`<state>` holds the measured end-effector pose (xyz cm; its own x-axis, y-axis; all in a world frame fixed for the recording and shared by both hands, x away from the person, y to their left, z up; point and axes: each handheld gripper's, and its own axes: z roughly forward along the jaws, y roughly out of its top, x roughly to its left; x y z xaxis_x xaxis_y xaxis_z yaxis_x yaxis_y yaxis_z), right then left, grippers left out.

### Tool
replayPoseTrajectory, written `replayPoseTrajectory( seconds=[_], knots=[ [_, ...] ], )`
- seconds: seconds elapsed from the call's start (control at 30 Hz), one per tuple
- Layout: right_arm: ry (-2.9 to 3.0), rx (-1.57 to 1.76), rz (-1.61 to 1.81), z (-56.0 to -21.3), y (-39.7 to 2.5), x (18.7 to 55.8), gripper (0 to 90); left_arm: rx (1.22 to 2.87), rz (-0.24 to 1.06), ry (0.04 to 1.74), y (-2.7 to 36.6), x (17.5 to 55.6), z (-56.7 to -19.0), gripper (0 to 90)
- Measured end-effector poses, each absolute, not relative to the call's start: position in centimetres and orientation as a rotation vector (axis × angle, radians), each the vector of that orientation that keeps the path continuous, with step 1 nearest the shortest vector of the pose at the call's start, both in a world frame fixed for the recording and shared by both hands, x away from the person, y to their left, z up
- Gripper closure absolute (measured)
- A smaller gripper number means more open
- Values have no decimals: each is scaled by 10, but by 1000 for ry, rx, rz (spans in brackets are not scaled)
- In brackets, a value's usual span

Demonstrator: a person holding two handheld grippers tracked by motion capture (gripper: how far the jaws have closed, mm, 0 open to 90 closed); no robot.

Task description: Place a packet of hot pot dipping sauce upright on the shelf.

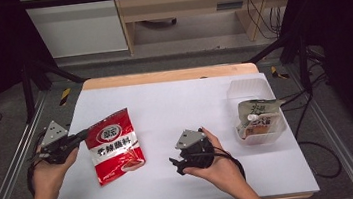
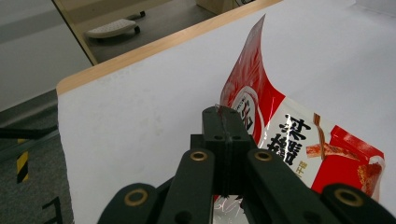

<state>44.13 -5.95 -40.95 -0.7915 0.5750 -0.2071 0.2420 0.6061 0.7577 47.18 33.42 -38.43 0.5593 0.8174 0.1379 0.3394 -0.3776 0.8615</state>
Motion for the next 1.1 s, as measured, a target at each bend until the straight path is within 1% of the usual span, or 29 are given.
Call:
replayPoseTrajectory(
  seconds=[0.6,0.97,1.1],
  knots=[
    [2397,567,1011,-377,-30,463,165,1940,741,835,317,459,-363,900],
    [2419,491,1001,-359,-8,480,250,1959,744,756,298,453,-350,900],
    [2420,485,996,-356,-6,483,260,1957,746,740,296,452,-346,900]
  ],
)
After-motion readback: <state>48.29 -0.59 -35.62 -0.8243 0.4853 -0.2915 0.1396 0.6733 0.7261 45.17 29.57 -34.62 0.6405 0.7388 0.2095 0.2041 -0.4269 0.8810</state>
